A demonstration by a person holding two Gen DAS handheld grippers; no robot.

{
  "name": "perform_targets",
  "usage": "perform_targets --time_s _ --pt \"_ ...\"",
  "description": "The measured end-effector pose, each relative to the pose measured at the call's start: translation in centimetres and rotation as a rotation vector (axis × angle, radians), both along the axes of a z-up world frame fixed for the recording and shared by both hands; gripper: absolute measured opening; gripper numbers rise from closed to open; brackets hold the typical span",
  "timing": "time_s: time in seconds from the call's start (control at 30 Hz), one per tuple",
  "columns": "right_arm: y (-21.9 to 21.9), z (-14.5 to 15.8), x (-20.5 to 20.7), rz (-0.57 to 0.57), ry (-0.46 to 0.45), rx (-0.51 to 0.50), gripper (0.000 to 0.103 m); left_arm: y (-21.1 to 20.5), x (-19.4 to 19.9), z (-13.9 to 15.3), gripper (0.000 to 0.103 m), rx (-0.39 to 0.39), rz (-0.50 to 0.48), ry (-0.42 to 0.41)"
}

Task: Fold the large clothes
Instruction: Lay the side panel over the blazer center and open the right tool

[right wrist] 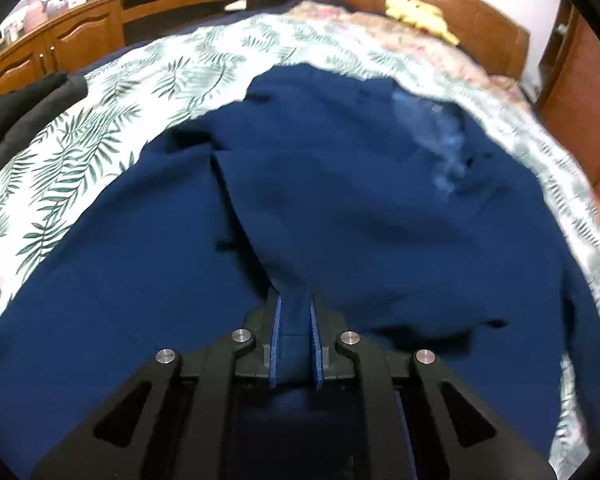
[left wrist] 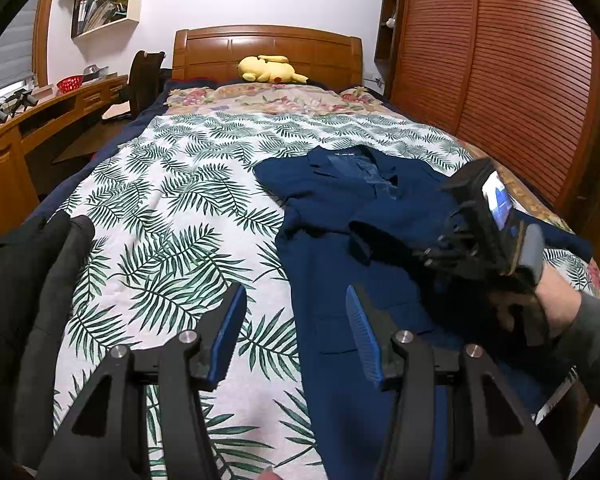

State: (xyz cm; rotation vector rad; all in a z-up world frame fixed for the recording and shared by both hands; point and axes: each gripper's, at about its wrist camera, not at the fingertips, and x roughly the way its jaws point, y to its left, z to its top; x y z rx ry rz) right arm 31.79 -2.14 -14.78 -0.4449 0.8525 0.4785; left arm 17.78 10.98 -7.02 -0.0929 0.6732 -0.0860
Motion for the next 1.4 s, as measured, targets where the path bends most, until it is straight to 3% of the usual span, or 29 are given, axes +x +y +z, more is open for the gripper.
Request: perform_targets --time_s 0.27,0.4,0.63,0.87,1.2,1.4 --pt "-5.9 8.4 -2.1 -0.051 -0.159 0.132 0.007 -0.4 -0.2 0.3 0.051 -0.003 -0.015 -0.012" --pt "-8.3 11.9 -3.6 -0.065 -0.195 0.187 0.007 -1.0 -0.1 0.4 0.051 -0.002 -0.027 -0.017" --pt "-10.9 14.4 -6.9 -0.076 -0.210 0.258 0.007 -2.4 0.4 0.7 0.051 -0.008 -0.056 -0.029" --pt "-13.5 12.5 -8.5 -0.122 -0.187 0.253 0.007 -4.3 1.3 0.7 0.051 0.005 -0.088 -0.029" --pt "-17.9 4.1 -7.5 -0.243 -0.027 0.138 0.007 -6.7 2.2 0.4 0.051 0.006 -0.137 -0.021" --pt "-18.5 3.1 -9.2 -0.250 -0.018 0.119 0.014 -8.0 2.9 0.2 0.051 0.018 -0.144 -0.012"
